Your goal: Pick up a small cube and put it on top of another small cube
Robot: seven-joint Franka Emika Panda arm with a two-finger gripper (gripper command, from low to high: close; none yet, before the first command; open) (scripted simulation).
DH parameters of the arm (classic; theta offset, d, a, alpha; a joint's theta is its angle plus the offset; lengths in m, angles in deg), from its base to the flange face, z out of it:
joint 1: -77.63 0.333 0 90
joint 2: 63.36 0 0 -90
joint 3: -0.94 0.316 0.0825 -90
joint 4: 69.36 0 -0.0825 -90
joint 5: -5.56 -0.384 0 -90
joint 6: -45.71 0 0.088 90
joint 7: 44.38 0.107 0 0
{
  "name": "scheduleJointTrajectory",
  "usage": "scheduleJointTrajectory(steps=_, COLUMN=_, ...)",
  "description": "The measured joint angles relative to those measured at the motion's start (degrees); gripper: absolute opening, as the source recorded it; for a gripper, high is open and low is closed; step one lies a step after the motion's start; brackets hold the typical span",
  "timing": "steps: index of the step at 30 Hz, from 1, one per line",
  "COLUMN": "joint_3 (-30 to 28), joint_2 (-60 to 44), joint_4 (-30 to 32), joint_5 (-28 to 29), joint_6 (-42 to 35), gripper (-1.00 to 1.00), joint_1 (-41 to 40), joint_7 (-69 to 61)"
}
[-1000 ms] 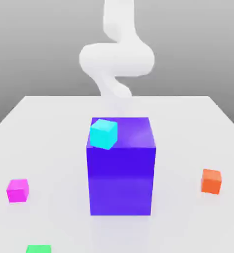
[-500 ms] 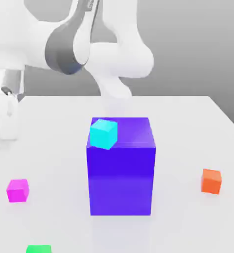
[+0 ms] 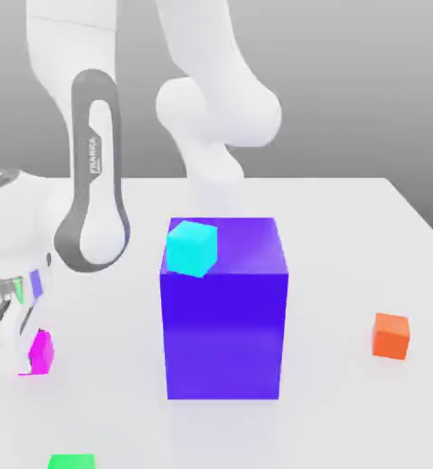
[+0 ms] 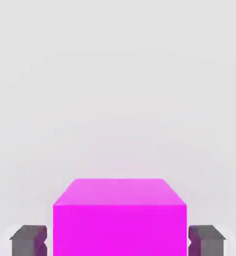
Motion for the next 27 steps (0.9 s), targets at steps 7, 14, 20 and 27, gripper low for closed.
scheduleJointTrajectory(steps=7, joint_3=-2.6, joint_2=6.5, joint_4=1.4, joint_5=3.4, joint_6=-5.1, gripper=-1.00, joint_1=1.9, joint_7=2.6)
scheduleJointTrajectory(steps=14, joint_3=0.7, joint_2=8.2, joint_4=-7.1, joint_5=8.4, joint_6=-15.1, gripper=-1.00, joint_1=6.5, joint_7=1.5)
scheduleJointTrajectory(steps=20, joint_3=6.6, joint_2=3.9, joint_4=-19.5, joint_5=11.0, joint_6=-23.2, gripper=-1.00, joint_1=12.3, joint_7=-2.7)
scheduleJointTrajectory(steps=27, joint_3=8.4, joint_2=-5.0, joint_4=-24.9, joint_5=12.8, joint_6=-19.7, gripper=1.00, joint_1=15.1, joint_7=-3.9)
